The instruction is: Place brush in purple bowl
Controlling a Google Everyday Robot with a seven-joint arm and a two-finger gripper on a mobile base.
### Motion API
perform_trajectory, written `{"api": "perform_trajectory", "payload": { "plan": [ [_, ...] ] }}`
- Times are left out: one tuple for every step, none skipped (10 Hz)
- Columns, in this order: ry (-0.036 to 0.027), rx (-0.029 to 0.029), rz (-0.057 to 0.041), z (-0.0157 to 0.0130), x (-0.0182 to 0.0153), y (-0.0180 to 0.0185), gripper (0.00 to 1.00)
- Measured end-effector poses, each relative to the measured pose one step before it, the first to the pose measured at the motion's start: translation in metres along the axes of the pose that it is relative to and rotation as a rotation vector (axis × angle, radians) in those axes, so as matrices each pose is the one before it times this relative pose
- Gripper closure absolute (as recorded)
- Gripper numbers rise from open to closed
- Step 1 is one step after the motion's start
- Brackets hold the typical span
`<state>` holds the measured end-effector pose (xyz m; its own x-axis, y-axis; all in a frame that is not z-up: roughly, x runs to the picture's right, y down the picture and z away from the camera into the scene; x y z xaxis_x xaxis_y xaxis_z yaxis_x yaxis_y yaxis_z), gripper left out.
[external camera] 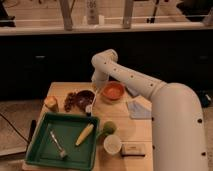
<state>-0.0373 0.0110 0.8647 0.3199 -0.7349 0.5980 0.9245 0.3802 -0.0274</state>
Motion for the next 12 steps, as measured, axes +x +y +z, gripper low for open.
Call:
{"api": "perform_trajectory", "payload": {
  "plan": [
    [-0.00619,-0.00302,-0.00166,-0.00182,-0.00012,-0.00093,1.00],
    [-0.01989,-0.00280,-0.00194,-0.00267,0.00034,-0.00018,1.00],
    [-0.02237,-0.00554,0.00065,-0.00104,0.00030,0.00247,1.00],
    [-0.01602,-0.00149,-0.00206,-0.00087,-0.00004,-0.00041,1.00],
    [-0.02051,-0.00048,-0.00418,0.00005,-0.00032,-0.00066,1.00],
    [-0.02330,-0.00116,-0.00657,-0.00006,-0.00026,-0.00076,1.00],
    [-0.01604,-0.00403,-0.00569,0.00046,-0.00111,-0.00091,1.00],
    [-0.00721,-0.00208,-0.00407,-0.00038,-0.00084,-0.00115,1.00],
    [-0.00539,-0.00347,-0.00362,-0.00060,-0.00093,-0.00024,1.00],
    [-0.00131,-0.00151,-0.00154,-0.00068,-0.00040,0.00060,1.00],
    [-0.00015,-0.00047,-0.00187,-0.00088,-0.00035,0.00004,1.00],
    [0.00049,-0.00144,-0.00340,-0.00080,-0.00085,-0.00008,1.00]
  ]
}}
